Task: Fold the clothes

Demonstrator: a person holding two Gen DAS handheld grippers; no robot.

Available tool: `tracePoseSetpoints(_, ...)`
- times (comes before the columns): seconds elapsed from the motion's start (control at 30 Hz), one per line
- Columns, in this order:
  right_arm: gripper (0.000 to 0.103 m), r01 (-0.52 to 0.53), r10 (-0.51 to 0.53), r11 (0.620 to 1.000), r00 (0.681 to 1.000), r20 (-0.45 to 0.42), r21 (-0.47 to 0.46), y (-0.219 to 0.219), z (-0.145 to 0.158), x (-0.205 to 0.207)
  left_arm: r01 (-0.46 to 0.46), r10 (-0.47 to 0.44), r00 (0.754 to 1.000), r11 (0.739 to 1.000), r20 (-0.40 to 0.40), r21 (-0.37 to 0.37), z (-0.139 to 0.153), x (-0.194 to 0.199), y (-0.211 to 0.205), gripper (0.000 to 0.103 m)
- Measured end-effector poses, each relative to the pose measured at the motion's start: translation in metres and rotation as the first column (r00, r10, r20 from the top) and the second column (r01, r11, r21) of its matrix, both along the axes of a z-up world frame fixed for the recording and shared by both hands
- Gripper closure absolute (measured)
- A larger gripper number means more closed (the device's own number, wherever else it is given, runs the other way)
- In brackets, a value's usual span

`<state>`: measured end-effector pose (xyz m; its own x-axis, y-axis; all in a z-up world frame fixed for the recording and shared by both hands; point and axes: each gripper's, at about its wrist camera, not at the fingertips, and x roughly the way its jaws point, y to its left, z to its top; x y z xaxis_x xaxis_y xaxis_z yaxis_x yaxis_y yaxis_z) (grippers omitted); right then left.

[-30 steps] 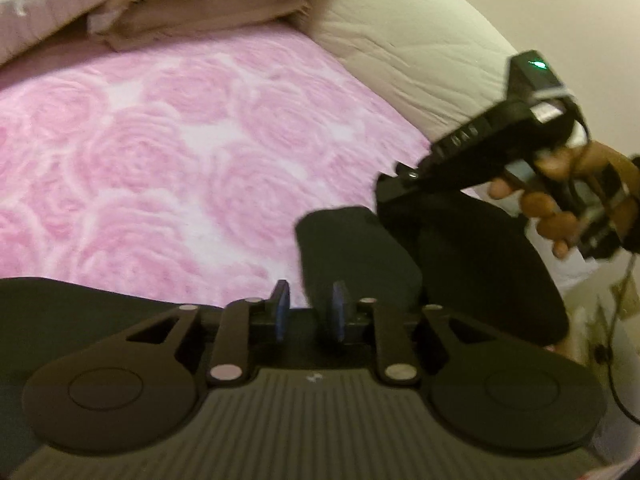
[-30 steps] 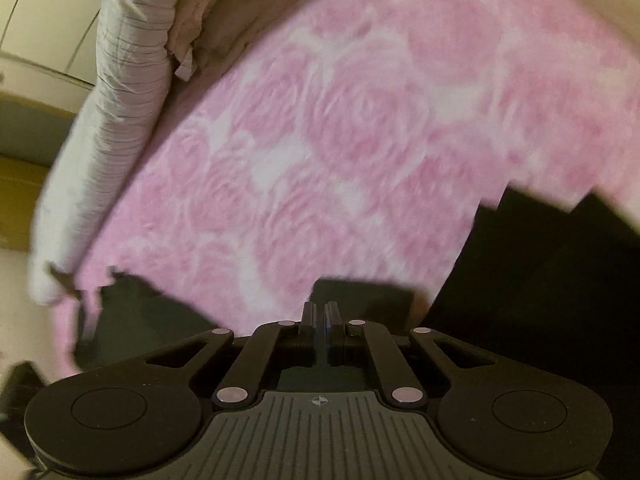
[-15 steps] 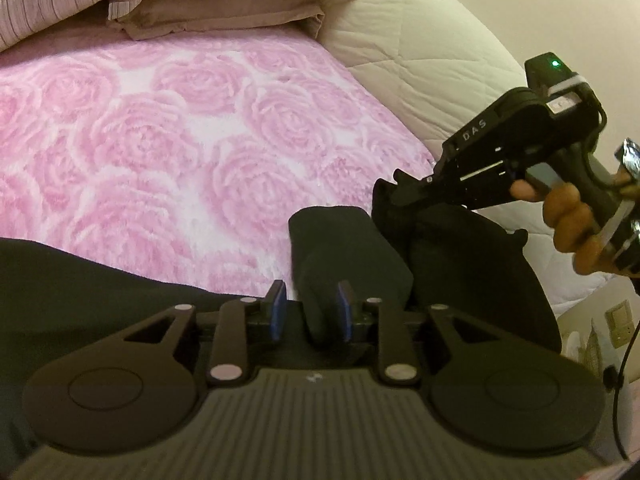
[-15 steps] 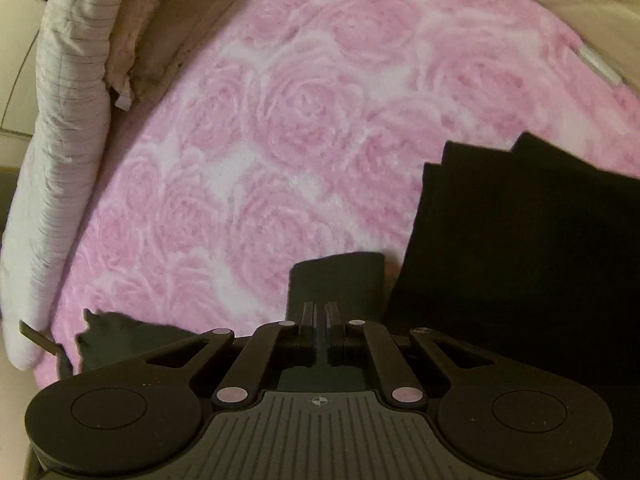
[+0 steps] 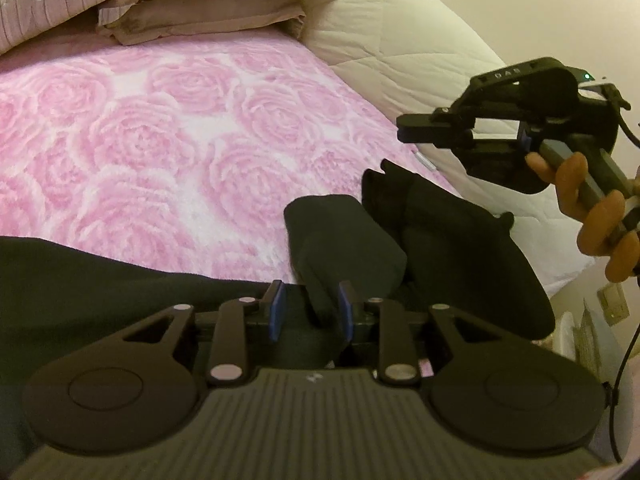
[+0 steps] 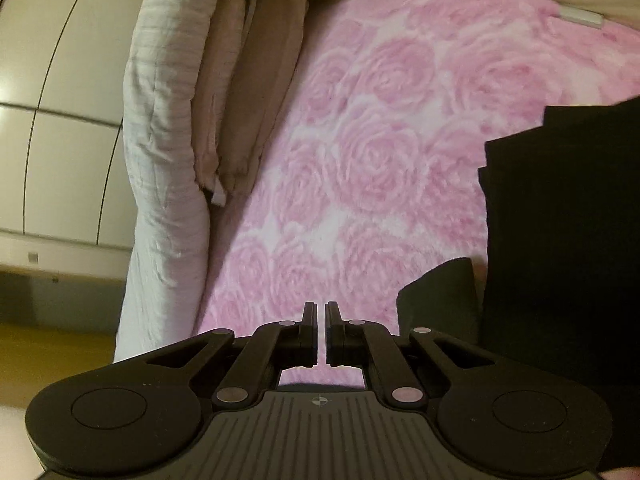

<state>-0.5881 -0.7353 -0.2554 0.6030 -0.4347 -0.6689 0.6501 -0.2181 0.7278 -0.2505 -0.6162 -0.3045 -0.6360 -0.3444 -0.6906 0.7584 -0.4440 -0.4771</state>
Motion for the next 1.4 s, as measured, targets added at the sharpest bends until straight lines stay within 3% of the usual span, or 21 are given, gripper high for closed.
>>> tracePoseSetpoints(0.2, 0.100, 0.035, -0.034, 0.998, 0.999, 0.024, -0.052, 0.012, 0.008, 0.004, -0.001, 0.001, 1.000, 1.000, 0.003, -0.008, -0.002, 0.012, 0.002, 0.079)
tracePoseSetpoints(0.43, 0.100, 0.000, 0.006, 0.994, 0.998, 0.061, -0.111, 0.020, 0.003, 0.010, 0.012, -0.012, 1.000, 1.000, 0.001, -0.018, -0.005, 0.015, 0.001, 0.079)
tracePoseSetpoints(0.5, 0.100, 0.013, 0.000, 0.986, 0.997, 0.080, -0.163, 0.026, 0.004, 0.011, 0.022, -0.021, 1.000, 1.000, 0.004, -0.023, -0.006, 0.013, 0.002, 0.079)
tracePoseSetpoints(0.67, 0.100, -0.023, 0.030, 0.969, 0.999, 0.025, -0.246, 0.036, 0.009, 0.018, 0.040, -0.040, 0.999, 0.999, 0.011, -0.023, -0.012, 0.006, 0.002, 0.078)
tracePoseSetpoints(0.77, 0.100, -0.052, 0.110, 0.947, 0.979, 0.170, -0.317, 0.037, 0.002, 0.018, 0.038, -0.037, 0.999, 0.999, 0.021, -0.023, -0.016, 0.002, 0.001, 0.078)
tracePoseSetpoints(0.83, 0.100, -0.065, 0.149, 0.961, 0.942, 0.302, -0.269, 0.031, -0.010, 0.018, 0.032, -0.031, 0.999, 0.999, 0.025, -0.021, -0.018, 0.000, 0.000, 0.078)
tracePoseSetpoints(0.97, 0.100, -0.144, 0.198, 0.964, 0.950, 0.242, -0.222, 0.025, -0.014, 0.024, 0.024, -0.023, 0.999, 1.000, 0.032, -0.020, -0.020, -0.005, -0.004, 0.078)
tracePoseSetpoints(1.07, 0.100, -0.302, 0.337, 0.936, 0.916, 0.216, -0.181, 0.017, -0.017, 0.027, 0.029, -0.029, 0.999, 0.999, 0.036, -0.016, -0.022, -0.011, -0.005, 0.078)
tracePoseSetpoints(1.17, 0.100, -0.292, 0.343, 0.931, 0.907, 0.246, -0.220, 0.022, -0.020, 0.021, 0.037, -0.037, 0.998, 0.999, 0.041, -0.013, -0.025, -0.018, -0.007, 0.078)
tracePoseSetpoints(1.3, 0.100, -0.355, 0.408, 0.877, 0.906, 0.114, -0.323, 0.033, -0.002, 0.023, 0.050, -0.049, 0.997, 0.999, 0.054, -0.018, -0.028, -0.026, -0.010, 0.078)
tracePoseSetpoints(1.37, 0.100, -0.415, 0.443, 0.848, 0.897, 0.011, -0.329, 0.038, 0.006, 0.027, 0.055, -0.054, 0.996, 0.998, 0.065, -0.019, -0.030, -0.028, -0.011, 0.078)
tracePoseSetpoints(1.4, 0.100, -0.423, 0.448, 0.849, 0.894, 0.005, -0.317, 0.038, 0.006, 0.027, 0.055, -0.054, 0.996, 0.998, 0.069, -0.020, -0.030, -0.028, -0.011, 0.078)
